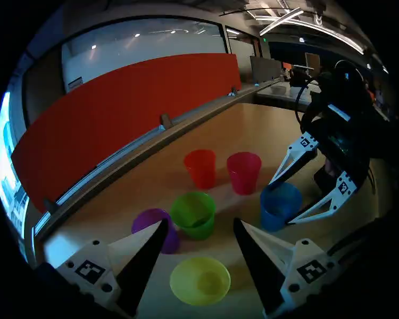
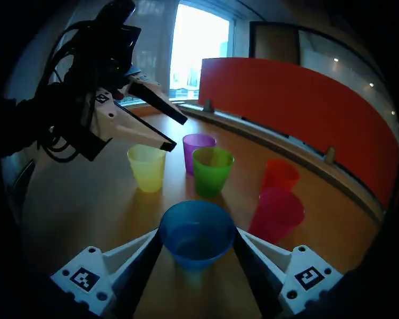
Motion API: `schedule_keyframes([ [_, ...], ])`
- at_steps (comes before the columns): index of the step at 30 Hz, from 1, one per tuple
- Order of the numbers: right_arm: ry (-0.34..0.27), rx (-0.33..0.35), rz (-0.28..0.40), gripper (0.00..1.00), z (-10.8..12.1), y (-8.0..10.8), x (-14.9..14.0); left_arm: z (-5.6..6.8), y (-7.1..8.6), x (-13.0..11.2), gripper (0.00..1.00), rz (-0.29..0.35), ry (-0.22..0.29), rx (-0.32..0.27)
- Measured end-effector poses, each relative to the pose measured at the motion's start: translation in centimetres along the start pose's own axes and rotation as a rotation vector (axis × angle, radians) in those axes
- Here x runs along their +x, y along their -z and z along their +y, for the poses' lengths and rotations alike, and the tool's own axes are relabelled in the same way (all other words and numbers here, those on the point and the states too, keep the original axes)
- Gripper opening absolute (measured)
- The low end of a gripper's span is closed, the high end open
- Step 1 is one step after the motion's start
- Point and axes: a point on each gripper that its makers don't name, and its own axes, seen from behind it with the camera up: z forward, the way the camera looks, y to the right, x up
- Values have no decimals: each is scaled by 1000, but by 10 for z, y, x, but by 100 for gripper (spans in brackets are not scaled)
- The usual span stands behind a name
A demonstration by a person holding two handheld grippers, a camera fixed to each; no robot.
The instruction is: Pour water
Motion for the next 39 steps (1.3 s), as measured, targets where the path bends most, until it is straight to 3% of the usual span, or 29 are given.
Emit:
schedule_keyframes([
  [14, -10, -44, 125, 92, 6, 22, 34, -2, 2, 6, 90, 9, -1, 10],
  [23, -91, -114, 267, 91, 24, 46, 64, 3, 3, 11, 90, 6, -7, -7],
  [30, -143, -149, 354, 92, 35, 62, 77, 6, -2, 9, 90, -28, -9, -26],
  [39, -132, -179, 400, 91, 41, 74, 87, 11, -14, -1, 90, -102, 7, -74],
])
